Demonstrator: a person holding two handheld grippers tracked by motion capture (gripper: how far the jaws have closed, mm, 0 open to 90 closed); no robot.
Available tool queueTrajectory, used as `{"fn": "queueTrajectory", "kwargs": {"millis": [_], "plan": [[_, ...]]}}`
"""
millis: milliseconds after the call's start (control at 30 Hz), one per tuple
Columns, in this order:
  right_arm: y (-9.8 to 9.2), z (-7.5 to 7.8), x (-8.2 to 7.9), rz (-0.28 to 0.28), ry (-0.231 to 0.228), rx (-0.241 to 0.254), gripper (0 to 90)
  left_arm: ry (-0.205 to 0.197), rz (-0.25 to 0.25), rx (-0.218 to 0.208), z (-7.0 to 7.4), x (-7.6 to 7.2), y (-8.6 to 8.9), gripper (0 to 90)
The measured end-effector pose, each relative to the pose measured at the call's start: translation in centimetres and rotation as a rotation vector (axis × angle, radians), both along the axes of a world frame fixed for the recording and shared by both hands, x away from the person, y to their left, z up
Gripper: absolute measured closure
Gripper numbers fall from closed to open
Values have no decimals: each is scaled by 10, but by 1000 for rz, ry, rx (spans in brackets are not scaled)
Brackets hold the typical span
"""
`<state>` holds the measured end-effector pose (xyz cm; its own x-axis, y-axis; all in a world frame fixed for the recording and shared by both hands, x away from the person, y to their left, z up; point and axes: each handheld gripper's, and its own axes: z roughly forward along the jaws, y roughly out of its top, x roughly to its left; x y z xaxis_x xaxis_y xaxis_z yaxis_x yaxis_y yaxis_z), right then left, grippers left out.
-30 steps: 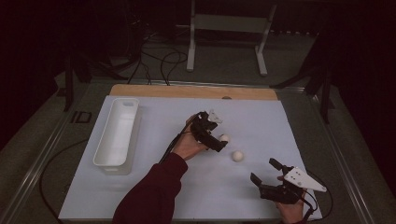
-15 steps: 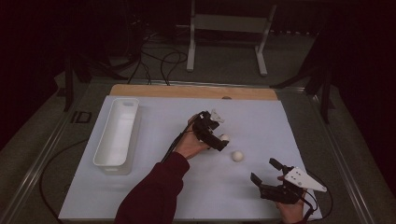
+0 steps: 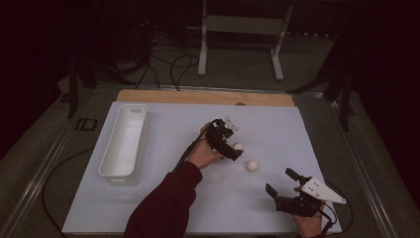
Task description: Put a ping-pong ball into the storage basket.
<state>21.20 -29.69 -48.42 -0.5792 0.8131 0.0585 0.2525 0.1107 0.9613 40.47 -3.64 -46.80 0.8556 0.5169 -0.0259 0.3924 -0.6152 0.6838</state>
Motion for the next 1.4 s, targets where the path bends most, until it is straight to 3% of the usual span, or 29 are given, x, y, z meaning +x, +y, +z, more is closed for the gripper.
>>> {"fn": "queueTrajectory", "kwargs": {"millis": [633,933,1400], "plan": [[3,-1,1,2,-3,-12,74,0,4,7,-7,4,-5,4],[2,-1,1,-1,-1,-9,74,32,17,0,-12,8,-7,15],[2,-1,1,-1,-2,-6,74,49,24,20,-18,11,-11,15]]}}
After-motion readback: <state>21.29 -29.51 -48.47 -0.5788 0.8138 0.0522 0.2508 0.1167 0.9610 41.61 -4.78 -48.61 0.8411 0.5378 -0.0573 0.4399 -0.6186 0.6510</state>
